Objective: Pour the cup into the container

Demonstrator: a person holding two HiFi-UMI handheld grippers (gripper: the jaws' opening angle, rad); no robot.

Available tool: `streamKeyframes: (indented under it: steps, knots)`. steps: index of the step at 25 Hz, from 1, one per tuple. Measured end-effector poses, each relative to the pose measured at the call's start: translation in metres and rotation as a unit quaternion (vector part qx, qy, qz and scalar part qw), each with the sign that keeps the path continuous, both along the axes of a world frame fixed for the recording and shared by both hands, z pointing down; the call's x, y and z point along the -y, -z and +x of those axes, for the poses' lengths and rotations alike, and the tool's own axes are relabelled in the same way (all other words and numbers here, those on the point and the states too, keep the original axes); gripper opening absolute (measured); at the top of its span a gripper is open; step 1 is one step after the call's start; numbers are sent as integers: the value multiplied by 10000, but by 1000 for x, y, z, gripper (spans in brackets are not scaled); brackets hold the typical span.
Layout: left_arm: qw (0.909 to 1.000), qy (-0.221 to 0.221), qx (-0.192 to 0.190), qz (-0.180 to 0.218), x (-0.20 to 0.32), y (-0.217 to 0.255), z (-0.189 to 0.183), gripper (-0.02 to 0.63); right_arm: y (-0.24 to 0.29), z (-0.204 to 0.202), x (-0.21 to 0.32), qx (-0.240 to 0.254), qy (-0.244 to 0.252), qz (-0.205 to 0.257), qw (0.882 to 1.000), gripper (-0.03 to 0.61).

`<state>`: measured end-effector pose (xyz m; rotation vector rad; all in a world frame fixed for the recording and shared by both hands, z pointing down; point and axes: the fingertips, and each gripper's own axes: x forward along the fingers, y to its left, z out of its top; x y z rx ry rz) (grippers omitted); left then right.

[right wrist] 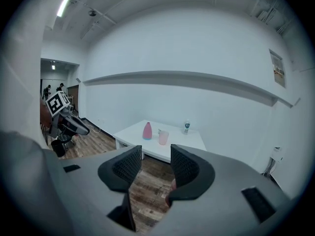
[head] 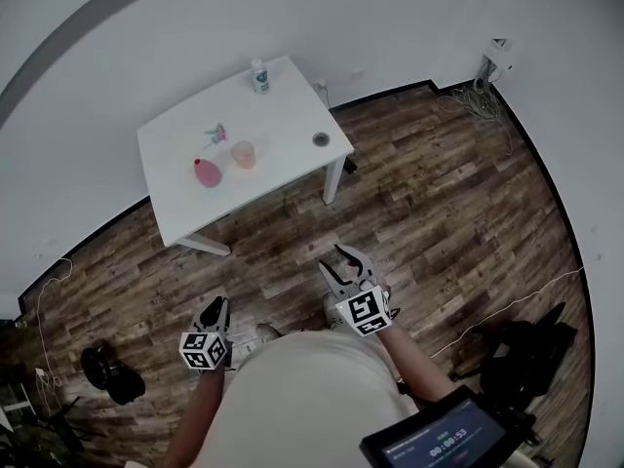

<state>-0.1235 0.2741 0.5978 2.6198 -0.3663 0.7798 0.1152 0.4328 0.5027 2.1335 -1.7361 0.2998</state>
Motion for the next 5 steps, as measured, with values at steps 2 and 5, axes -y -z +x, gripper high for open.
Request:
streamKeyframes:
  steps: [2, 5]
  knots:
    - [10000, -52, -10, 18, -6, 2, 13, 51, 0, 9, -5, -6, -15, 3, 10000, 187]
    - [9999, -104, -31, 51, -15, 4, 33, 51, -2, 23, -16, 8, -15, -4, 10000, 187]
